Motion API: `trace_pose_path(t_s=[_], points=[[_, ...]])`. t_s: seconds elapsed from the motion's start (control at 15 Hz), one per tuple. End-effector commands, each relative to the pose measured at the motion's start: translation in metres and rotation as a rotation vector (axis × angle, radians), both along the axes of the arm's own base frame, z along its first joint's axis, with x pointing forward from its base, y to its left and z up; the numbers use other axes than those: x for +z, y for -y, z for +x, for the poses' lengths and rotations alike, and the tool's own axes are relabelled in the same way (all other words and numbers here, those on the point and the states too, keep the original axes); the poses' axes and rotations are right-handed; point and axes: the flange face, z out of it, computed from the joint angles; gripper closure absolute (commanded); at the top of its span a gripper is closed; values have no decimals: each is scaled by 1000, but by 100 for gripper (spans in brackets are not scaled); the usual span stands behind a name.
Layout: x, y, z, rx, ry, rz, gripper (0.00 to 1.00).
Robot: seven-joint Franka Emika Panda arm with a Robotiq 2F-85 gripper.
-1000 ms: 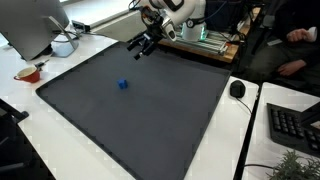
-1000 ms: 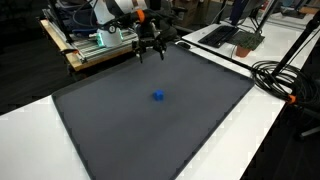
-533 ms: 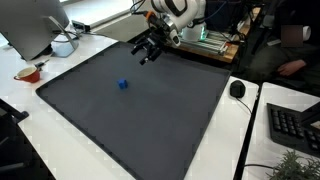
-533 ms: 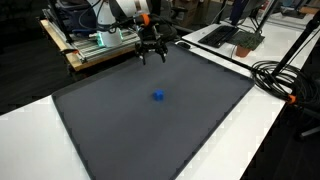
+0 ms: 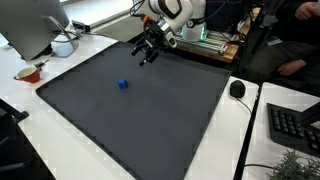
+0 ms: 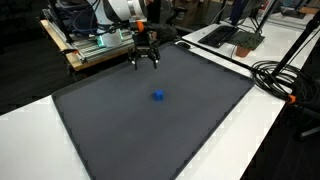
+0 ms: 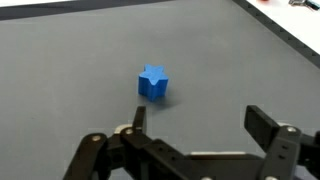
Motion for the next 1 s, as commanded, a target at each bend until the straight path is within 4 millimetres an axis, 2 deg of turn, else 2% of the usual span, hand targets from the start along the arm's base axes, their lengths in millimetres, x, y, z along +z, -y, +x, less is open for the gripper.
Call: trace_pose_path(t_s=[0.0, 0.33, 0.67, 0.93], points=[[-2, -1, 0, 10, -7, -16, 0], [-29, -27, 13, 15, 8, 57, 0], [-41, -30, 37, -16, 41, 105, 0], [-43, -28, 60, 6, 20, 79, 0]])
